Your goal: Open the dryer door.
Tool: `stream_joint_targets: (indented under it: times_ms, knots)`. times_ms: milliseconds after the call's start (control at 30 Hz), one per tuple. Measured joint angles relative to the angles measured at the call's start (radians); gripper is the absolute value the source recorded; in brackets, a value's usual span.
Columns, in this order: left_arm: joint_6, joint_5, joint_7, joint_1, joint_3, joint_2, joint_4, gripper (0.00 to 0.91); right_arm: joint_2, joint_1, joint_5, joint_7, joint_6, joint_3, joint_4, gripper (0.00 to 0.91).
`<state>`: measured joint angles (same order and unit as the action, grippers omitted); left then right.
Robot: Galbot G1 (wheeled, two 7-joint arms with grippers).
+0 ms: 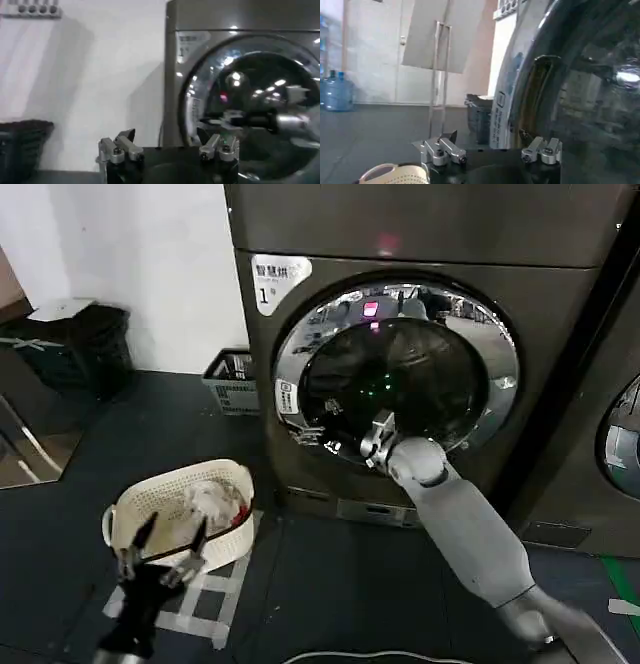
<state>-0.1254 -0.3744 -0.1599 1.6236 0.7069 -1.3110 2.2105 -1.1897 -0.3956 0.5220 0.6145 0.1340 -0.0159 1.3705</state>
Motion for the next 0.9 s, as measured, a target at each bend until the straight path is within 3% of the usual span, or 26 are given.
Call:
stream_joint_targets:
  times_ms: [400, 633, 900]
  knots:
    - [-0.082, -0.262, -0.066, -0.237, -0.082, 0.241, -0.245, 0.907, 0.082, -0.044, 0.062, 0.200, 0.063, 0.030, 0.085, 0.907]
    - [-0.085, -0.441, -0.149, -0.445, -0.231, 0.388, -0.411, 0.907, 0.165, -0.103, 0.111, 0.337, 0.084, 0.071, 0.185, 0.907]
    - [-0.067, -0.594, -0.235, -0.689, -0.415, 0.496, -0.575, 0.907, 0.246, -0.202, 0.114, 0.480, 0.085, 0.147, 0.277, 0.907]
